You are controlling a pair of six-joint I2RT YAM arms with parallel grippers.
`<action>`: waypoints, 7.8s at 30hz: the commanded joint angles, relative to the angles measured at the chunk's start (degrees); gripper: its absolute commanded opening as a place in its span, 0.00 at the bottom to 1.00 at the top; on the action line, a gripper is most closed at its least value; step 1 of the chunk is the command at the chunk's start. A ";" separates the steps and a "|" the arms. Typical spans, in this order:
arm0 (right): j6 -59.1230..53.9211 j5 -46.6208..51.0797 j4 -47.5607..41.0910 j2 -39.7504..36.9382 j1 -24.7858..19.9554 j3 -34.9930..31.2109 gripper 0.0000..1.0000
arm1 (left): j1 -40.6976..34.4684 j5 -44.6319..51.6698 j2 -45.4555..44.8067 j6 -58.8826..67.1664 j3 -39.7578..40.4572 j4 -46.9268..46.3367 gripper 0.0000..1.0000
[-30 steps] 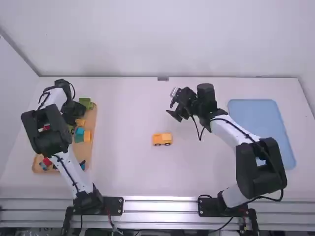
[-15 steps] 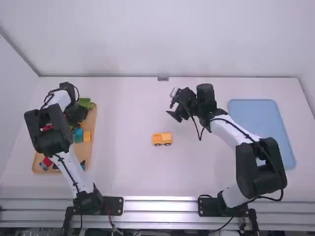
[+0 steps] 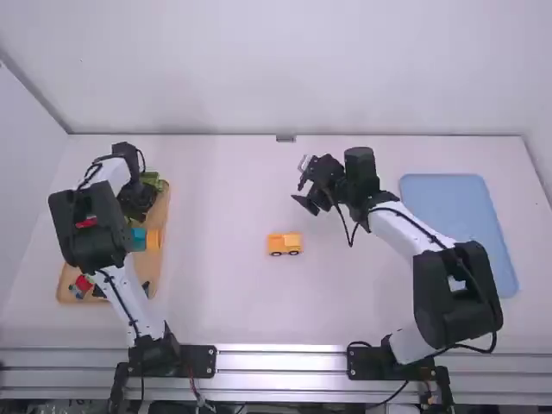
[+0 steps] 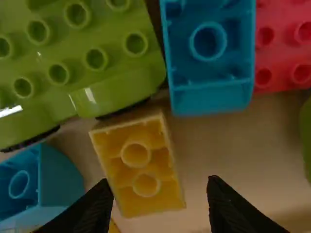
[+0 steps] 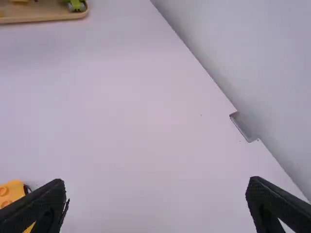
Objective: Assemble lego blocks to make yellow taxi
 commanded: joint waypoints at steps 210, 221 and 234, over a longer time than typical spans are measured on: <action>12.07 23.41 -49.53 21.88 21.70 41.48 0.04 | -22.34 -1.33 -67.71 54.34 -44.15 40.63 0.99; 3.23 23.65 -53.00 26.91 27.82 45.29 0.04 | -22.38 -13.70 -95.06 48.63 -59.56 40.74 0.99; -1.60 24.98 -70.12 43.12 32.89 62.93 0.00 | -22.38 -13.99 -102.97 48.68 -63.60 39.06 0.99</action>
